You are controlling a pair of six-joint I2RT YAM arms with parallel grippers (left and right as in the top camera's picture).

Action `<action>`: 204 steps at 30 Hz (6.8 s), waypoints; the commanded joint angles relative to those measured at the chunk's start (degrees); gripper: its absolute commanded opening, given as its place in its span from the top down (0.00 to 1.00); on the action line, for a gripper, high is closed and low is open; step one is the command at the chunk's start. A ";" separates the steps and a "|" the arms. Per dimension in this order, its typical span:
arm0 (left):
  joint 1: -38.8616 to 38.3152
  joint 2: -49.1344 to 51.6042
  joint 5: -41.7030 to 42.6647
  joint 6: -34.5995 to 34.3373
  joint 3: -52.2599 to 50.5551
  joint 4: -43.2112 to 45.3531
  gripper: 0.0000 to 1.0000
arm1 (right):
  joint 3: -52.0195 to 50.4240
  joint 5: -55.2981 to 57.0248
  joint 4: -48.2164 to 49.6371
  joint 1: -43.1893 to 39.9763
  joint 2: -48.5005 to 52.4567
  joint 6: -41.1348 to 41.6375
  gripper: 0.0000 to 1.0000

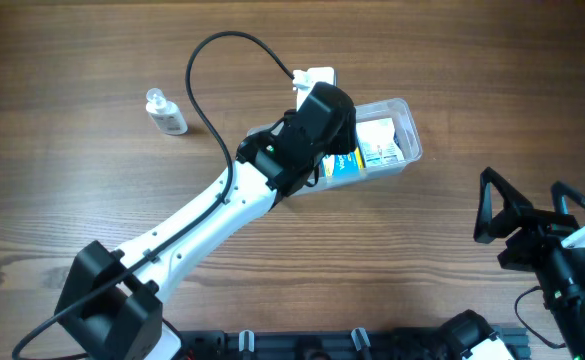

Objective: Pack container

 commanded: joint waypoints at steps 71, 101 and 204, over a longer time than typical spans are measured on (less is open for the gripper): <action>45.22 7.82 10.99 33.55 0.48 -7.28 0.43 | 0.15 0.96 0.13 -0.24 0.11 -0.83 0.00; 34.93 -8.87 3.63 32.57 0.48 -16.63 0.90 | 0.15 0.96 0.13 -0.24 0.11 -0.83 0.00; 12.46 -66.60 -20.65 -1.38 -5.07 -46.16 0.00 | 0.15 0.96 0.13 -0.24 0.11 -0.83 0.00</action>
